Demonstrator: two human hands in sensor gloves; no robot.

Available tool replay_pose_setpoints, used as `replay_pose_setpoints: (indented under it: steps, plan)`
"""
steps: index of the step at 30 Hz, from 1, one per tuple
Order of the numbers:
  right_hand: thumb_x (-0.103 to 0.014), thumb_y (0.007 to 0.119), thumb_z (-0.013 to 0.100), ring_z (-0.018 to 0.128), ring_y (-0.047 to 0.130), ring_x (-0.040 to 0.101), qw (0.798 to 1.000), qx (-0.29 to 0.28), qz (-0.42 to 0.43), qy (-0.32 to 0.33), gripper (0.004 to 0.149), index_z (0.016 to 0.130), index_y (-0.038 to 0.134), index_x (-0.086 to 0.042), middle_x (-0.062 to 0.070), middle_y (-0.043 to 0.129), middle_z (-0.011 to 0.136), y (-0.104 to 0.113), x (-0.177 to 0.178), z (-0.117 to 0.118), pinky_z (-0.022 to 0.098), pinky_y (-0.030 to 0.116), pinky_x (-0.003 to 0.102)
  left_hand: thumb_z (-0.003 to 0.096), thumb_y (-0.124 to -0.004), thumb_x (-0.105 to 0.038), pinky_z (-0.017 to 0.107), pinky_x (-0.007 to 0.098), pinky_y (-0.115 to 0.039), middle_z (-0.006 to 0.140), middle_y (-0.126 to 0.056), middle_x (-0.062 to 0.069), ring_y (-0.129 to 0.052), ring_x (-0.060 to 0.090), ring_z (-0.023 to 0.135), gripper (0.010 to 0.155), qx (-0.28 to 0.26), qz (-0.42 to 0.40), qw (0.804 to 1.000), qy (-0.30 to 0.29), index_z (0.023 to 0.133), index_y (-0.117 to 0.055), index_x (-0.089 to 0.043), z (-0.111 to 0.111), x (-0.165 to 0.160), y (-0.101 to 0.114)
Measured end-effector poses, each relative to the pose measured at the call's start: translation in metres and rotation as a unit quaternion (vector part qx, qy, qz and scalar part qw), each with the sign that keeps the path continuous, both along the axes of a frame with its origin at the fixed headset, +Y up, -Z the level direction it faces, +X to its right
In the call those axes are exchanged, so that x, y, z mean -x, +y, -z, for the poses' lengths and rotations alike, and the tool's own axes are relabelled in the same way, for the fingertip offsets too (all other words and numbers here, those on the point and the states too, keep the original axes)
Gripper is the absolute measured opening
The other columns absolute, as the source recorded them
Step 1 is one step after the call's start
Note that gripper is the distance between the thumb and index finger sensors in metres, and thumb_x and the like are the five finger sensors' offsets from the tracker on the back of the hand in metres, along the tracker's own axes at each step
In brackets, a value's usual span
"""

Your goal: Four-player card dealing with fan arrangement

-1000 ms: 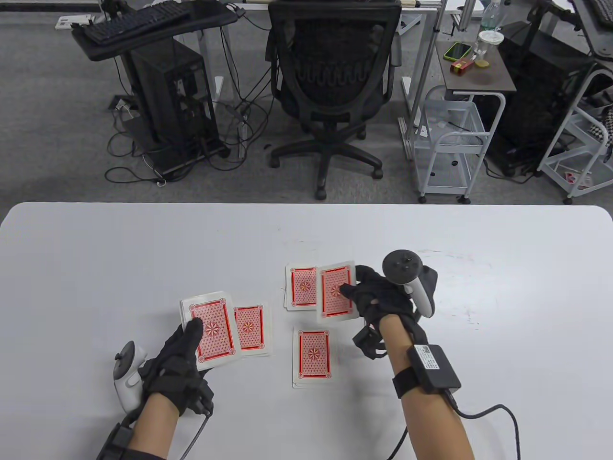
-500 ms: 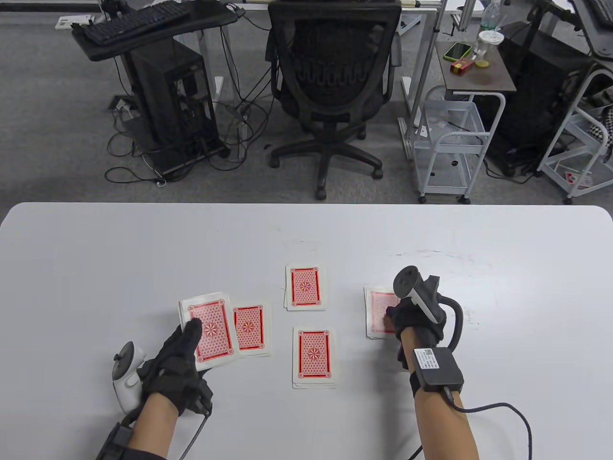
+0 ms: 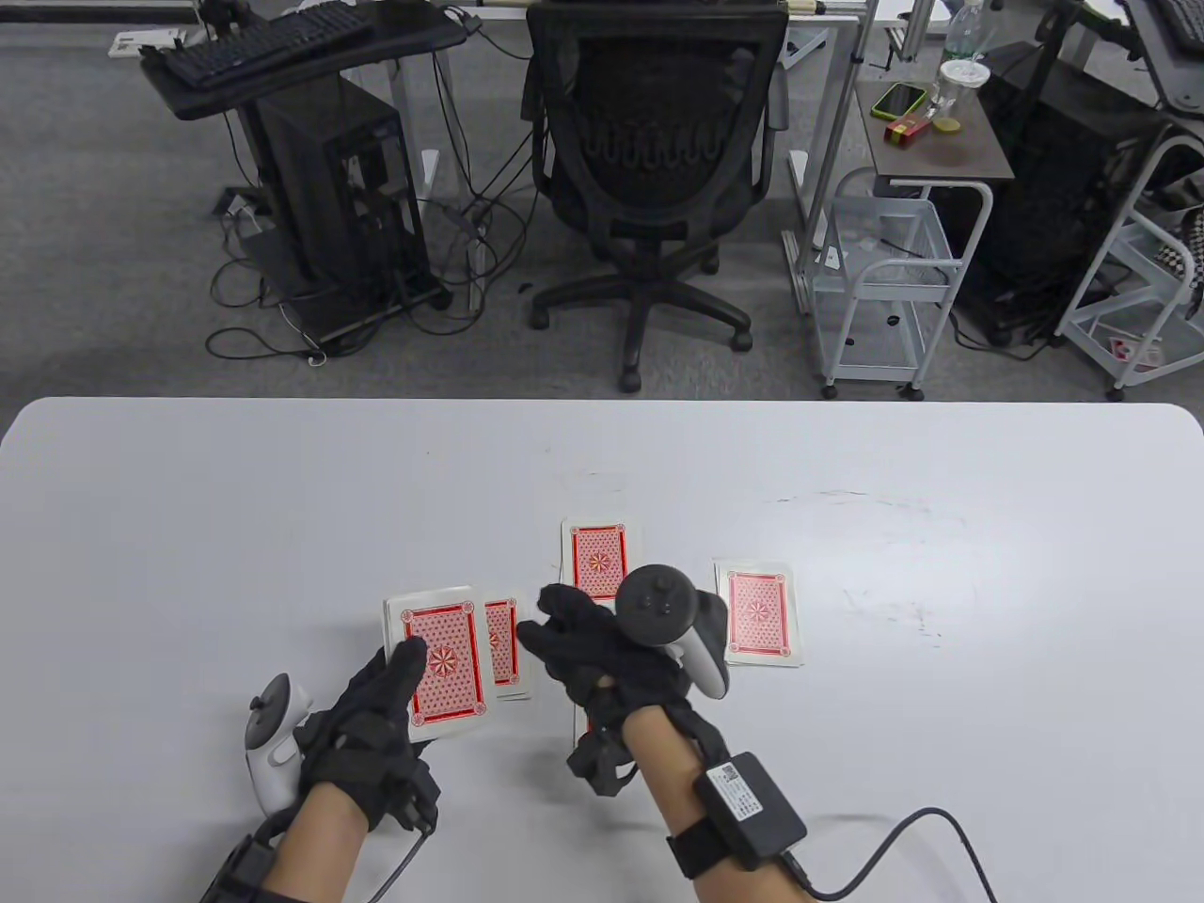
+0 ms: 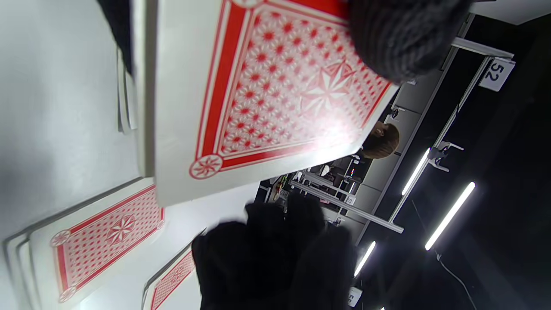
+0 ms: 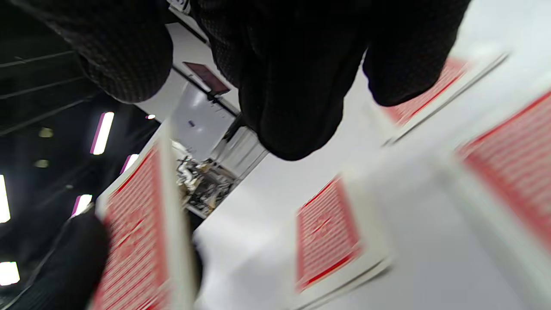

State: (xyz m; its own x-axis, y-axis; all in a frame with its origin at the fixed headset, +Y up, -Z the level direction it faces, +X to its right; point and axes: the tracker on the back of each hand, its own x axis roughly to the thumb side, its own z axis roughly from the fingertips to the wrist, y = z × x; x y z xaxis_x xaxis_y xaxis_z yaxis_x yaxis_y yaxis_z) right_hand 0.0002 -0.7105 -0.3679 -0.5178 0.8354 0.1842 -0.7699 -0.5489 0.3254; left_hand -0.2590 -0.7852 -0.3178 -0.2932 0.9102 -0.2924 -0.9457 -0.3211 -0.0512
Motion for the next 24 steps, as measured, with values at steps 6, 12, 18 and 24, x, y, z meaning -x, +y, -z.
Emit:
replay_pose_setpoints:
  steps: [6,12,18,24]
  plan:
    - [-0.038,0.092,0.044,0.051,0.099,0.022,0.999,-0.003,-0.013,-0.05,0.064,0.095,0.066,-0.008,0.004,0.082,0.075,-0.009,0.016,-0.009,0.051,0.073,0.059,0.0501,-0.079,-0.051,0.051,0.044,-0.089,0.089,-0.091,-0.006,-0.102,0.025,0.074,0.05,-0.001,0.003,1.0,-0.012,0.095,-0.073,-0.029,-0.005,-0.011,0.003]
    - [-0.035,0.095,0.041,0.045,0.106,0.018,0.996,0.035,0.047,-0.068,0.061,0.091,0.074,-0.008,0.0,0.092,0.067,-0.015,-0.004,-0.003,0.052,0.076,0.055,0.05,-0.078,-0.05,0.051,0.044,-0.089,0.089,-0.091,-0.006,-0.102,0.026,0.074,0.051,-0.01,-0.007,1.0,-0.025,0.095,-0.072,-0.029,-0.003,-0.011,0.004]
    - [-0.033,0.09,0.046,0.034,0.101,0.015,0.99,0.091,0.086,-0.062,0.067,0.098,0.063,-0.002,0.002,0.089,0.07,-0.018,-0.044,0.007,0.047,0.077,0.053,0.0505,-0.078,-0.051,0.051,0.044,-0.089,0.089,-0.091,-0.006,-0.103,0.025,0.074,0.05,-0.006,-0.018,1.0,0.018,0.096,-0.072,-0.029,-0.003,0.006,0.005]
    - [-0.035,0.089,0.048,0.033,0.099,0.011,0.986,0.071,-0.12,-0.089,0.076,0.104,0.051,0.0,0.002,0.083,0.073,-0.024,-0.07,0.012,0.047,0.077,0.052,0.0508,-0.077,-0.051,0.052,0.044,-0.089,0.09,-0.09,-0.006,-0.102,0.025,0.074,0.05,0.002,-0.01,0.999,0.036,0.096,-0.072,-0.029,-0.001,0.016,0.002]
